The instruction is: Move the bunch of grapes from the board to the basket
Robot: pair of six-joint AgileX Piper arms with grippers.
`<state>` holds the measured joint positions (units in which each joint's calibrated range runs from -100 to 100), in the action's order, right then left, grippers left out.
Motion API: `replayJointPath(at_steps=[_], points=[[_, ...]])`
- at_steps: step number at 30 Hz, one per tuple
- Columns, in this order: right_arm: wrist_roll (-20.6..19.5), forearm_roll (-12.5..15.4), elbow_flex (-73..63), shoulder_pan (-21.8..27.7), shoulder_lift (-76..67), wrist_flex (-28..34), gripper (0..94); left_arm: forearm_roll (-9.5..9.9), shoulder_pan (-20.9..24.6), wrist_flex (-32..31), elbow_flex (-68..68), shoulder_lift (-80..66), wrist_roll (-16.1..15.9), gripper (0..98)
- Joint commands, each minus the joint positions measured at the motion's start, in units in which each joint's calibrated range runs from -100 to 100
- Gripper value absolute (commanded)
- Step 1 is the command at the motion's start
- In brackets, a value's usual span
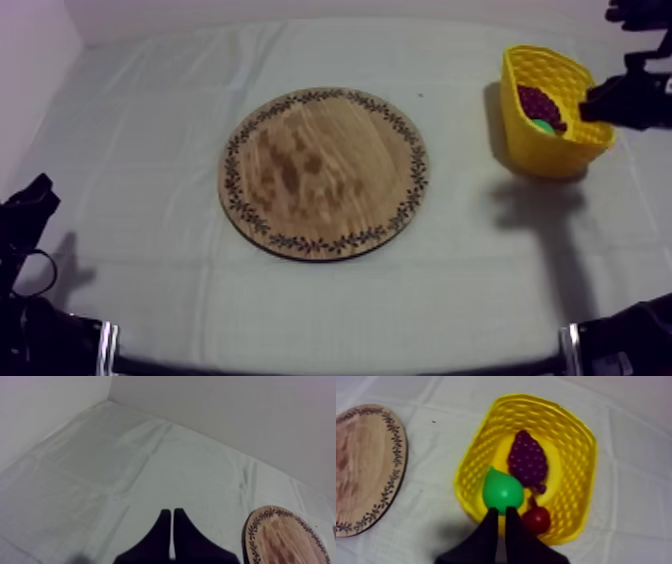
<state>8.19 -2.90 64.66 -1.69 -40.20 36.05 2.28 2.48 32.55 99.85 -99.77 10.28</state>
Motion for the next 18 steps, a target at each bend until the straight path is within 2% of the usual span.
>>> replayJointPath(at_steps=[1,6,9,11,14,18], points=[[1.62,4.51,8.62,0.15,-4.92,-5.72,0.9,-0.01,0.01,0.03,0.04,0.03,0.0,0.0],[7.33,12.86,19.79,-0.38,-14.3,-11.52,0.6,-0.01,0.01,0.03,0.04,0.03,0.0,0.0],[12.47,18.95,25.17,-0.53,-20.5,-12.26,0.5,-0.01,0.01,0.03,0.04,0.03,0.0,0.0],[14.75,21.76,28.18,-0.54,-24.68,-11.79,0.4,-0.01,0.01,0.03,0.04,0.03,0.0,0.0],[14.91,21.9,30.41,-0.68,-30.37,-8.69,0.4,-0.01,0.01,0.03,0.04,0.03,0.0,0.0],[12.5,20.16,31.21,-1.46,-37.39,-3.88,0.4,-0.01,0.01,0.03,0.04,0.03,0.0,0.0]])
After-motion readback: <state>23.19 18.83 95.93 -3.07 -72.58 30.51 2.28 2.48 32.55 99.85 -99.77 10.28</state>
